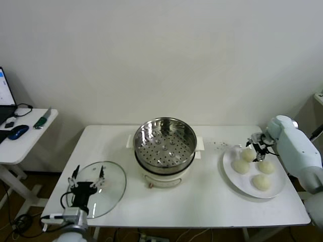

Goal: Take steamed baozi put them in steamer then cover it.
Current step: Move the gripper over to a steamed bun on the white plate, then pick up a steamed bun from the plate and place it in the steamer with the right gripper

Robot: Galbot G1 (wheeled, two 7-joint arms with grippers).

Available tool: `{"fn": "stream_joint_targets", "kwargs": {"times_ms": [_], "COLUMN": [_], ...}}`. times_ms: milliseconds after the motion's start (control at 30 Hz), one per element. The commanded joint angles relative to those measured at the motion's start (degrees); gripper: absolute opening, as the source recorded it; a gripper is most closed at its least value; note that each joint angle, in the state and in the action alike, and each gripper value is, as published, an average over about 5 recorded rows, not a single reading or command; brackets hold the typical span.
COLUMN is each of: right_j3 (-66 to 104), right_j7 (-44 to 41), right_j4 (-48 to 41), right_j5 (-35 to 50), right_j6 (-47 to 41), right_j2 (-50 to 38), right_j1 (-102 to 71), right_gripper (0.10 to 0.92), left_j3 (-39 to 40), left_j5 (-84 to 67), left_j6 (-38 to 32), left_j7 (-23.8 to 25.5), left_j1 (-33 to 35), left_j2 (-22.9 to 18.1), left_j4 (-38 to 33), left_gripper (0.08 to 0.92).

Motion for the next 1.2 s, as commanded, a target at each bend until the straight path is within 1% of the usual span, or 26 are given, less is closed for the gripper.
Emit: {"fn": "stream_joint_targets", "kwargs": {"times_ms": [33,500,767,867,1000,1100,1200], "right_j3": [3.61,5.25,5.34,2.29,-8.49,-17.73,-26.71], "right_j7": [1.30,1.00,0.62,-0.32,-2.84,-4.49,-5.59], "right_j4": [-4.60,-6.03,-5.80,-3.91,3.07,8.27,11.25], "right_j5": [-7.73,-9.69,-9.30,-5.08,6.29,12.61,19.28], "right_j6": [2.12,2.83,4.09,4.65,4.52,5.50,6.61], "right_j2": [2.62,3.42,3.28,2.45,-0.45,-1.94,-2.01], "right_j1": [0.72,1.07,1.88,2.91,5.80,10.92,18.35], "right_gripper": [0.823,0.816,0.721,0.707,0.704,0.704,0.704], "left_j3": [0.03,-0.02,0.03,-0.01,-0.19,-0.30,-0.35], "left_j5": [0.27,0.51,0.65,0.66,0.68,0.87,0.88], "left_j6": [0.27,0.21,0.23,0.22,0.33,1.07,1.51], "left_j7": [-0.02,-0.05,-0.13,-0.13,-0.14,-0.10,-0.12], "left_j1": [-0.04,-0.23,-0.25,-0.08,0.36,0.95,1.62], "left_j2": [0.01,-0.10,-0.10,-0.07,-0.03,0.10,0.25], "left_j4": [0.27,1.04,1.08,0.97,0.55,-0.24,-1.09], "left_gripper": [0.823,0.823,0.823,0.823,0.823,0.823,0.823]}}
